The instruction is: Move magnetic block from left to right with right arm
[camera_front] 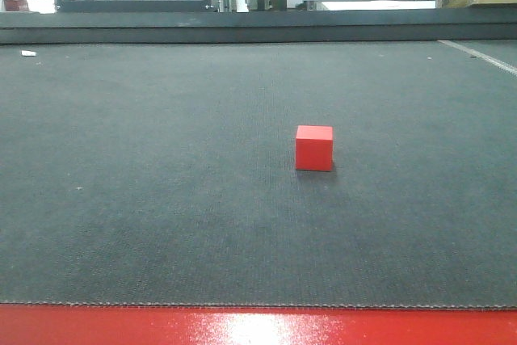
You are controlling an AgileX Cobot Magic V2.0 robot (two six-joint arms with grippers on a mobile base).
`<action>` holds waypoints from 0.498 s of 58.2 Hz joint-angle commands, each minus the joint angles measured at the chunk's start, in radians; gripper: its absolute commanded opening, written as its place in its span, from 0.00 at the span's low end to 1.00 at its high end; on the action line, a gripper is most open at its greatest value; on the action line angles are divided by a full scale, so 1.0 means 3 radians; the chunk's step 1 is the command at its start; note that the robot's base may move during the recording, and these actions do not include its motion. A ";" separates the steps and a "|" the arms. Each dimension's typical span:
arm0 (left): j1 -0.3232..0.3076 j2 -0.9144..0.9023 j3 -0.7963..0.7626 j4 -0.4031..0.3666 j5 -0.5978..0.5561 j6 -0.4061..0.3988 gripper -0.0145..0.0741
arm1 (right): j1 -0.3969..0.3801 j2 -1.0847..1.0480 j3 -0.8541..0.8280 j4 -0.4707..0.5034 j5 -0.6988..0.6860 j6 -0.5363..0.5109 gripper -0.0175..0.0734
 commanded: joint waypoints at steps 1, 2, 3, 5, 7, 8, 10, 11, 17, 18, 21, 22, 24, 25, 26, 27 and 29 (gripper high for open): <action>-0.0017 -0.0040 0.0020 -0.0016 -0.0276 -0.0020 0.02 | -0.0019 -0.0070 -0.0001 -0.0003 -0.0284 -0.0031 0.26; -0.0017 -0.0040 0.0020 -0.0016 -0.0276 -0.0020 0.02 | -0.0019 -0.0070 -0.0001 -0.0003 -0.0284 -0.0031 0.26; -0.0017 -0.0040 0.0020 -0.0016 -0.0276 -0.0020 0.02 | -0.0019 -0.0070 -0.0001 -0.0003 -0.0284 -0.0031 0.26; -0.0017 -0.0040 0.0020 -0.0016 -0.0276 -0.0020 0.02 | -0.0019 -0.0070 -0.0001 -0.0003 -0.0284 -0.0031 0.26; -0.0017 -0.0040 0.0020 -0.0016 -0.0276 -0.0020 0.02 | -0.0019 -0.0070 -0.0001 -0.0003 -0.0284 -0.0031 0.26; -0.0017 -0.0040 0.0020 -0.0016 -0.0276 -0.0020 0.02 | -0.0019 -0.0070 -0.0001 -0.0003 -0.0284 -0.0031 0.26; -0.0017 -0.0040 0.0020 -0.0016 -0.0276 -0.0020 0.02 | -0.0019 -0.0070 -0.0001 -0.0003 -0.0284 -0.0031 0.26; -0.0017 -0.0040 0.0020 -0.0016 -0.0276 -0.0020 0.02 | -0.0019 -0.0070 -0.0001 -0.0003 -0.0284 -0.0031 0.26; -0.0017 -0.0040 0.0020 -0.0016 -0.0276 -0.0020 0.02 | -0.0019 -0.0070 -0.0001 -0.0003 -0.0284 -0.0031 0.26; -0.0017 -0.0040 0.0020 -0.0016 -0.0276 -0.0020 0.02 | -0.0019 -0.0070 -0.0001 -0.0003 -0.0284 -0.0031 0.26; -0.0017 -0.0040 0.0020 -0.0016 -0.0276 -0.0020 0.02 | -0.0019 -0.0070 -0.0001 -0.0003 -0.0284 -0.0031 0.26; -0.0017 -0.0040 0.0020 -0.0016 -0.0276 -0.0020 0.02 | -0.0019 -0.0070 -0.0001 -0.0003 -0.0284 -0.0031 0.26; -0.0017 -0.0040 0.0020 -0.0016 -0.0276 -0.0020 0.02 | -0.0019 -0.0070 -0.0001 -0.0003 -0.0284 -0.0031 0.26; -0.0017 -0.0040 0.0020 -0.0016 -0.0276 -0.0020 0.02 | -0.0019 -0.0070 -0.0001 -0.0003 -0.0284 -0.0031 0.26; -0.0017 -0.0040 0.0020 -0.0016 -0.0276 -0.0020 0.02 | -0.0019 -0.0070 -0.0001 -0.0003 -0.0284 -0.0031 0.26; -0.0017 -0.0040 0.0020 -0.0016 -0.0276 -0.0020 0.02 | -0.0019 -0.0070 -0.0001 -0.0003 -0.0284 -0.0031 0.26; -0.0017 -0.0040 0.0020 -0.0016 -0.0276 -0.0020 0.02 | -0.0019 -0.0070 -0.0001 -0.0003 -0.0284 -0.0031 0.26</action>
